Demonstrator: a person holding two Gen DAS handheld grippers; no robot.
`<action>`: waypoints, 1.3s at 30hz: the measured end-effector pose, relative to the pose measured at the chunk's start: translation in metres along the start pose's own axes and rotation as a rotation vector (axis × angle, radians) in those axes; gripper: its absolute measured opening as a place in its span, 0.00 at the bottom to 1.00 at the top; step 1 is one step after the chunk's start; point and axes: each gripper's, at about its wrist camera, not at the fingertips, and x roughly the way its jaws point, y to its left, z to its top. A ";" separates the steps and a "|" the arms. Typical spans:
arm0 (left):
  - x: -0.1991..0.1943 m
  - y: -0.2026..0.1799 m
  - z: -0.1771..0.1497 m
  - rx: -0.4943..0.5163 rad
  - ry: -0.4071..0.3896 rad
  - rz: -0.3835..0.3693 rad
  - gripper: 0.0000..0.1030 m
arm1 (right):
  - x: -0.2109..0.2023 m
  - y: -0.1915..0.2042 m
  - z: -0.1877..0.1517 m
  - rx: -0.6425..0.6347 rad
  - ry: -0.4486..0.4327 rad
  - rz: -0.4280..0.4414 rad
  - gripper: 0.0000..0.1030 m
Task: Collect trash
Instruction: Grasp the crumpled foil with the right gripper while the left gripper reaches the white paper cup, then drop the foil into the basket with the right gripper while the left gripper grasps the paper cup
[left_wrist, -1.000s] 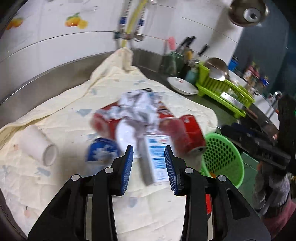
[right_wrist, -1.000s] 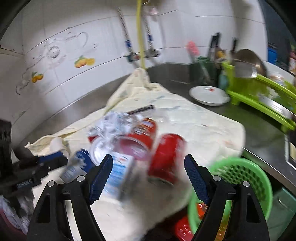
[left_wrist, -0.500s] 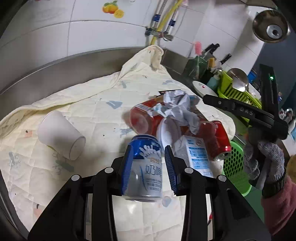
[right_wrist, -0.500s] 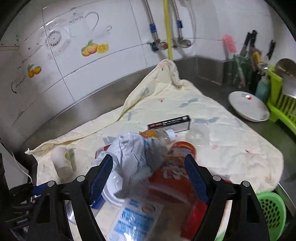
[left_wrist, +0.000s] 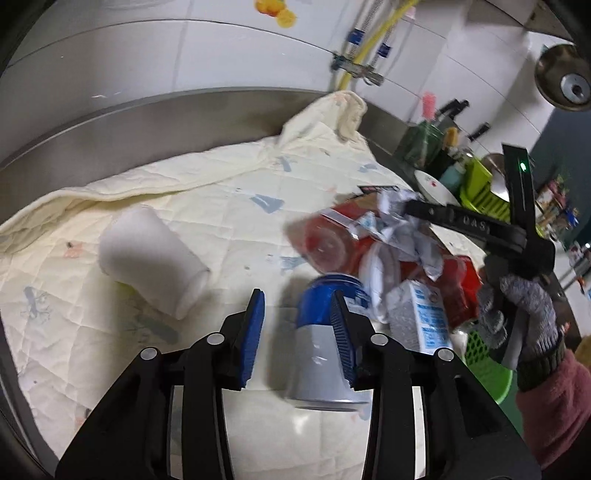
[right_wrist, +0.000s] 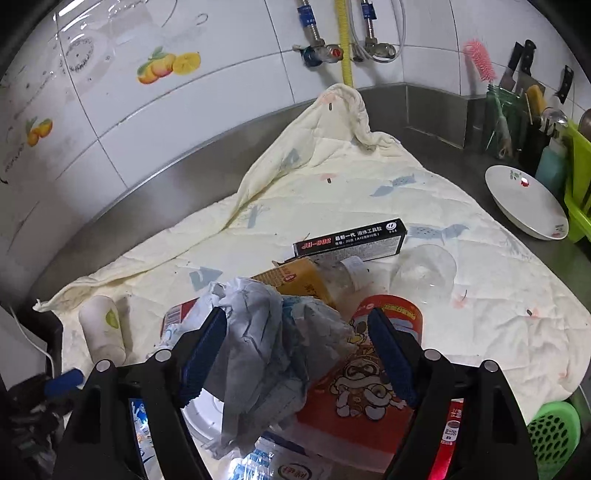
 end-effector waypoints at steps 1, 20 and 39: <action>-0.003 0.005 0.001 -0.016 -0.008 0.016 0.39 | 0.001 0.000 -0.001 0.005 0.003 0.008 0.59; 0.012 0.089 0.024 -0.451 0.018 0.277 0.75 | -0.049 0.011 -0.007 0.001 -0.134 0.048 0.29; 0.045 0.103 0.024 -0.543 0.042 0.232 0.61 | -0.132 0.003 -0.041 0.044 -0.261 0.016 0.28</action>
